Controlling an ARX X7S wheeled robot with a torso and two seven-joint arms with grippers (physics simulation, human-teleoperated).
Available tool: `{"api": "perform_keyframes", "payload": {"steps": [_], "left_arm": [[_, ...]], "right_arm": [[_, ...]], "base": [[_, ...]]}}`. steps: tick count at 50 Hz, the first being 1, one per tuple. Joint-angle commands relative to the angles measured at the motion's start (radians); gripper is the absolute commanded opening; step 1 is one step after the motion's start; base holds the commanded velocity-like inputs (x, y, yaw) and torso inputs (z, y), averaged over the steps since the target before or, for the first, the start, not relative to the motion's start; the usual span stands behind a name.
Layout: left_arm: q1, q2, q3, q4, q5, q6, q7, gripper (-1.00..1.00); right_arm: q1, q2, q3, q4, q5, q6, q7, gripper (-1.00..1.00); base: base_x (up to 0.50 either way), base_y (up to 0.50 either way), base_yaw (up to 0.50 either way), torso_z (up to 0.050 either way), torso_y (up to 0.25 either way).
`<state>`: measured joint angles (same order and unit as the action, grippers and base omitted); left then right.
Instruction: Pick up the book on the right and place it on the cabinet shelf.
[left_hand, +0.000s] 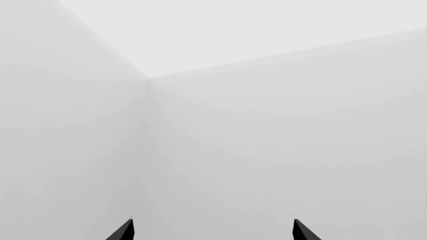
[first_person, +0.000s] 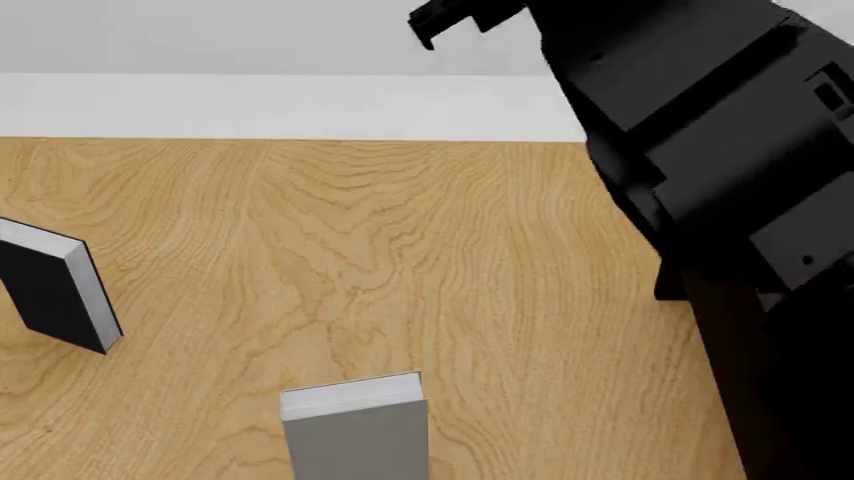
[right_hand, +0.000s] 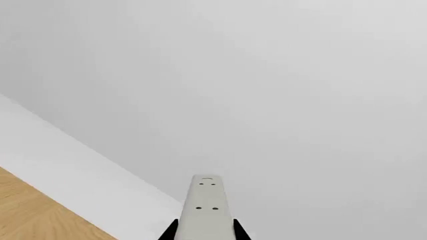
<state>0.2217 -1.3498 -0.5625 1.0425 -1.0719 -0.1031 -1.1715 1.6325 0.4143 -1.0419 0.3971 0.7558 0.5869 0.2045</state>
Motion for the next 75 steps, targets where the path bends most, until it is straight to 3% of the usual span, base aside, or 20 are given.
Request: {"api": "perform_keyframes", "payload": {"steps": [1, 6, 13, 21, 29, 36, 75], "left_arm": [[0.063, -0.063, -0.041, 0.003, -0.008, 0.044, -0.042, 1.00], [0.119, -0.092, -0.107, 0.004, -0.026, 0.055, -0.058, 1.00], [0.348, -0.091, -0.324, 0.004, -0.024, 0.077, -0.056, 1.00], [0.536, -0.110, -0.473, 0.004, -0.007, 0.116, -0.076, 1.00], [0.555, -0.085, -0.481, 0.004, 0.004, 0.120, -0.063, 1.00], [0.555, -0.083, -0.474, 0.004, 0.008, 0.125, -0.064, 1.00], [0.554, -0.116, -0.481, 0.004, -0.003, 0.118, -0.084, 1.00]], "right_arm": [[0.006, -0.179, -0.164, 0.452, -0.415, -0.346, -0.035, -1.00], [0.018, -0.342, -0.204, 0.902, -0.506, -0.642, -0.053, -1.00], [-0.027, -0.328, -0.315, 0.911, -0.695, -0.749, 0.062, -1.00], [-0.088, -0.333, -0.408, 0.911, -0.798, -0.793, 0.115, -1.00], [-0.138, -0.332, -0.568, 0.911, -0.904, -0.862, 0.200, -1.00], [-0.173, -0.324, -0.624, 0.911, -0.882, -0.864, 0.217, -1.00], [-0.330, -0.235, -0.656, 0.910, -0.774, -0.850, 0.212, -1.00]], "base": [[0.00, 0.00, 0.00, 0.000, 0.010], [0.00, 0.00, 0.00, 0.003, 0.000], [0.00, 0.00, 0.00, 0.000, 0.003], [0.00, 0.00, 0.00, 0.000, 0.001], [0.00, 0.00, 0.00, 0.000, 0.003], [0.00, 0.00, 0.00, 0.000, 0.002], [0.00, 0.00, 0.00, 0.000, 0.002]]}}
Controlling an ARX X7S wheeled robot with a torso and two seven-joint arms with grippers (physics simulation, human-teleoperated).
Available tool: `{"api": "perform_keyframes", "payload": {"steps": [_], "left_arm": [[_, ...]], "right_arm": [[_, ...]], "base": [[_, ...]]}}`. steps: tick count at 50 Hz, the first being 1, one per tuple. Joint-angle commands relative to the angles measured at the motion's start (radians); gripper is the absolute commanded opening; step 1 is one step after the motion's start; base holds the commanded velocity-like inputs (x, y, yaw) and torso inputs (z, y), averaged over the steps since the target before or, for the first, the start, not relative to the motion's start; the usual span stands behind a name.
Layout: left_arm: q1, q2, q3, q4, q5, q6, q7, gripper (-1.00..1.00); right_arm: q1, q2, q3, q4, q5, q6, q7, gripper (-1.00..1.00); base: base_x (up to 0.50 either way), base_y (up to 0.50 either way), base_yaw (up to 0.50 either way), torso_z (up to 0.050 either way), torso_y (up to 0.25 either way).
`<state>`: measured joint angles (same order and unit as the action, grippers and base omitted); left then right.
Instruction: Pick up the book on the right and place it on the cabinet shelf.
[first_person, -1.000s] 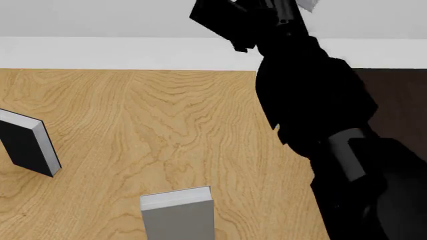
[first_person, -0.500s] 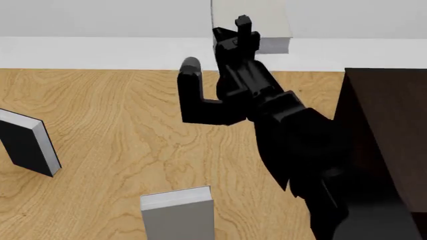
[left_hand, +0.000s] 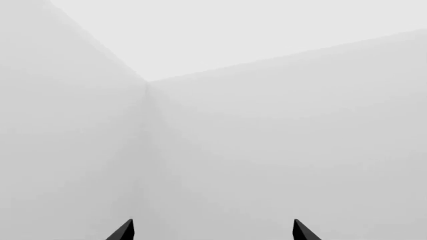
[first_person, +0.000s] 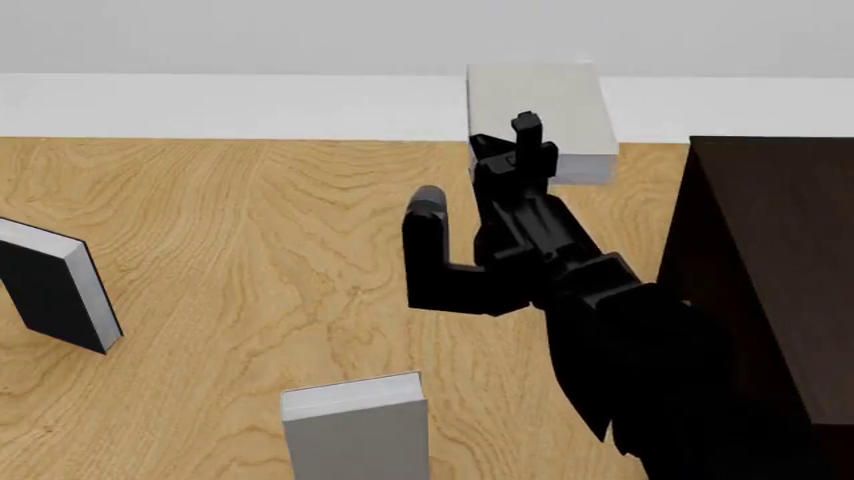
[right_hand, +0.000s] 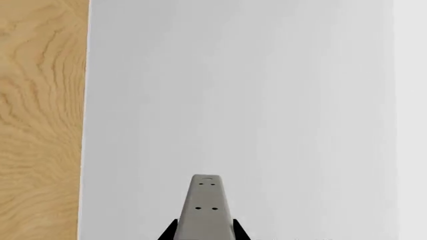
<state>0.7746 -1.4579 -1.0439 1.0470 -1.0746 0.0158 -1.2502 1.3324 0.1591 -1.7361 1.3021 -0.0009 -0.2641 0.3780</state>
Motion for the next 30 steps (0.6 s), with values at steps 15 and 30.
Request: {"api": "perform_keyframes", "payload": {"steps": [15, 30], "left_arm": [[0.002, -0.004, 0.020, 0.000, 0.014, 0.011, -0.008, 1.00], [0.000, 0.003, 0.059, 0.000, 0.039, 0.027, -0.015, 1.00]], "right_arm": [[-0.094, 0.055, 0.039, -0.052, -0.015, 0.039, 0.047, -1.00], [-0.154, 0.142, 0.045, -0.303, -0.008, 0.216, 0.072, -1.00]], "base": [[0.00, 0.00, 0.00, 0.000, 0.001], [0.00, 0.00, 0.00, 0.001, 0.002]]}}
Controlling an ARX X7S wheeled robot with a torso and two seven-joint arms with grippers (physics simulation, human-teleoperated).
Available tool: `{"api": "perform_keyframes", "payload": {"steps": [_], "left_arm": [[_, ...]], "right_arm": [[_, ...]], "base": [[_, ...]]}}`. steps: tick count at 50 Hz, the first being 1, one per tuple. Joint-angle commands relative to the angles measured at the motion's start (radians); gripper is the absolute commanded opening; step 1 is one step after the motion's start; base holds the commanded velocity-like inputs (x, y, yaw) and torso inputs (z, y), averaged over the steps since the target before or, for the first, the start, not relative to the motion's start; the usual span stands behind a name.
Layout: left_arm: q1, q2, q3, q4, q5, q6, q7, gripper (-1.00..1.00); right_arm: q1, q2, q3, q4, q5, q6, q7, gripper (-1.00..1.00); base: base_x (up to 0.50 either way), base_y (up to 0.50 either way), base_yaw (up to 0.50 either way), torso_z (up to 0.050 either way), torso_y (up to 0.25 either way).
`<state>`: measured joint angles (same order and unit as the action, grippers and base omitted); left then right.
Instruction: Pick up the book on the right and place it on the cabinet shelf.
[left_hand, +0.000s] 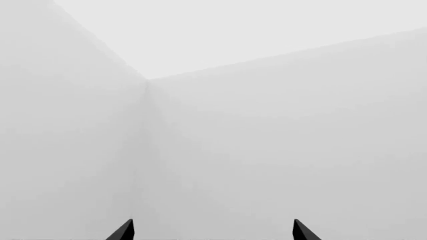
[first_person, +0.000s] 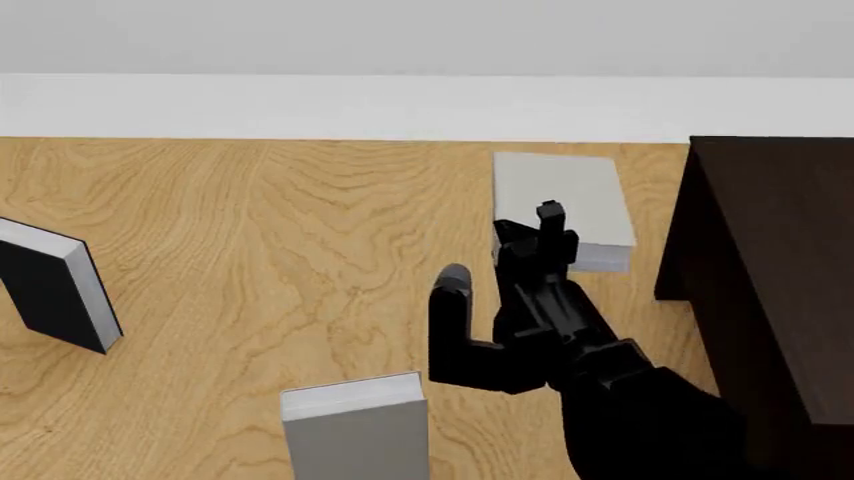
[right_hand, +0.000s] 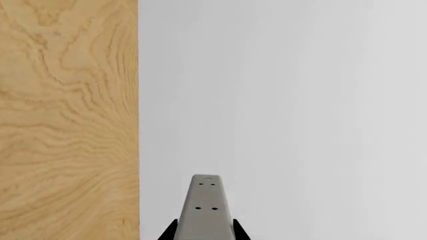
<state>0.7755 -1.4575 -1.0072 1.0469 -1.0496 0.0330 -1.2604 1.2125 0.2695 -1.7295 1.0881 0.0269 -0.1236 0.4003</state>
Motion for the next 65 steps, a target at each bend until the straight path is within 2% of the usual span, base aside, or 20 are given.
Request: {"api": "perform_keyframes", "payload": {"steps": [1, 15, 36, 65], "left_arm": [[-0.001, 0.003, 0.023, 0.000, 0.015, 0.009, -0.005, 1.00], [-0.001, 0.009, 0.020, 0.000, 0.015, 0.007, -0.003, 1.00], [0.001, 0.008, -0.007, 0.000, 0.000, -0.005, 0.002, 1.00], [0.004, 0.015, 0.008, 0.000, 0.018, -0.006, -0.003, 1.00]], "right_arm": [[-0.037, 0.031, 0.040, -0.087, -0.034, 0.074, 0.052, -1.00], [-0.090, 0.064, 0.057, -0.164, -0.020, 0.155, 0.095, -1.00], [-0.144, -0.032, 0.055, 0.162, -0.030, 0.000, 0.121, -1.00], [-0.171, -0.008, 0.046, 0.218, -0.048, 0.045, 0.139, -1.00]], "base": [[0.00, 0.00, 0.00, 0.000, 0.000], [0.00, 0.00, 0.00, 0.000, 0.002], [0.00, 0.00, 0.00, 0.000, 0.001], [0.00, 0.00, 0.00, 0.000, 0.002]]}}
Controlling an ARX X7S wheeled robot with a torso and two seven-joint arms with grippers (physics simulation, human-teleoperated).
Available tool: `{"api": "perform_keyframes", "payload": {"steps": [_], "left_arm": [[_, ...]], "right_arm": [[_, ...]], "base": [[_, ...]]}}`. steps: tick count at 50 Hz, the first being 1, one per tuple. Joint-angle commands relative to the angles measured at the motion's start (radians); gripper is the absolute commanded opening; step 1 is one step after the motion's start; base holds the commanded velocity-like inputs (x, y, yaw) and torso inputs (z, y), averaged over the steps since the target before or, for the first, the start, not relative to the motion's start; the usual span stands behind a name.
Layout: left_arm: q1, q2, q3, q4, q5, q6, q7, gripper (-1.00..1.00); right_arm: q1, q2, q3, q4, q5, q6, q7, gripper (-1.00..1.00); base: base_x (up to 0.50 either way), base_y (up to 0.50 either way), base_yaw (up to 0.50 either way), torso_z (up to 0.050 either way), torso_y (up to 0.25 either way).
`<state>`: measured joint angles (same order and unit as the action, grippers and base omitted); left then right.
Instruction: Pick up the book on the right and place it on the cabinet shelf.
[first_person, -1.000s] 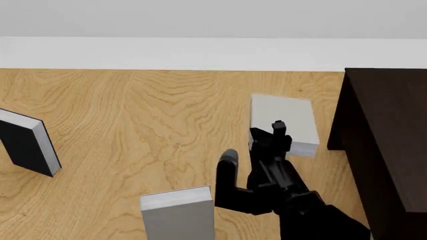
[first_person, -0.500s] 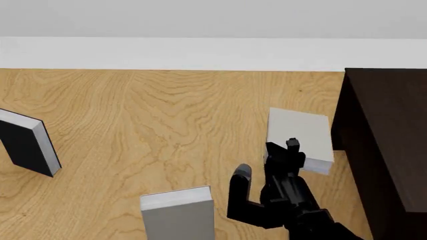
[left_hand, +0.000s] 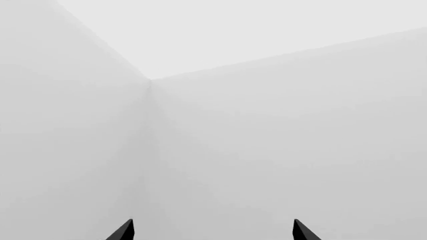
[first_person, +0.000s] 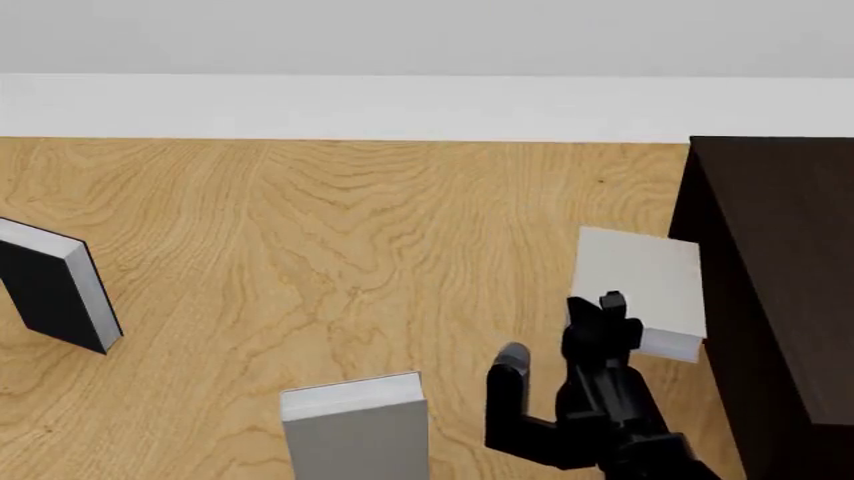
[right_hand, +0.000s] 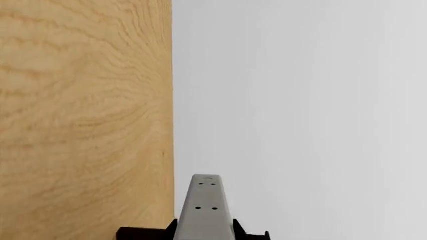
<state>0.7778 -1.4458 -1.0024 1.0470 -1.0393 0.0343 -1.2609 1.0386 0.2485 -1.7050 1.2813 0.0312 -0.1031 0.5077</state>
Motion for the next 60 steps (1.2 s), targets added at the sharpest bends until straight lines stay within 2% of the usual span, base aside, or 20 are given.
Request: {"api": "perform_keyframes", "payload": {"steps": [1, 26, 60], "left_arm": [[0.001, 0.003, 0.005, 0.000, 0.008, -0.007, -0.003, 1.00], [-0.005, 0.000, 0.041, 0.000, 0.027, 0.002, -0.016, 1.00], [-0.003, -0.020, 0.009, 0.000, 0.004, -0.018, -0.024, 1.00]], "right_arm": [[0.003, 0.014, 0.022, 0.025, -0.052, 0.025, 0.032, -1.00], [-0.030, 0.058, 0.023, 0.026, -0.044, 0.069, 0.032, -1.00], [-0.042, 0.117, 0.049, 0.027, -0.024, 0.116, 0.044, -1.00]], "base": [[0.00, 0.00, 0.00, 0.000, 0.000], [0.00, 0.00, 0.00, 0.000, 0.002], [0.00, 0.00, 0.00, 0.000, 0.002]]}}
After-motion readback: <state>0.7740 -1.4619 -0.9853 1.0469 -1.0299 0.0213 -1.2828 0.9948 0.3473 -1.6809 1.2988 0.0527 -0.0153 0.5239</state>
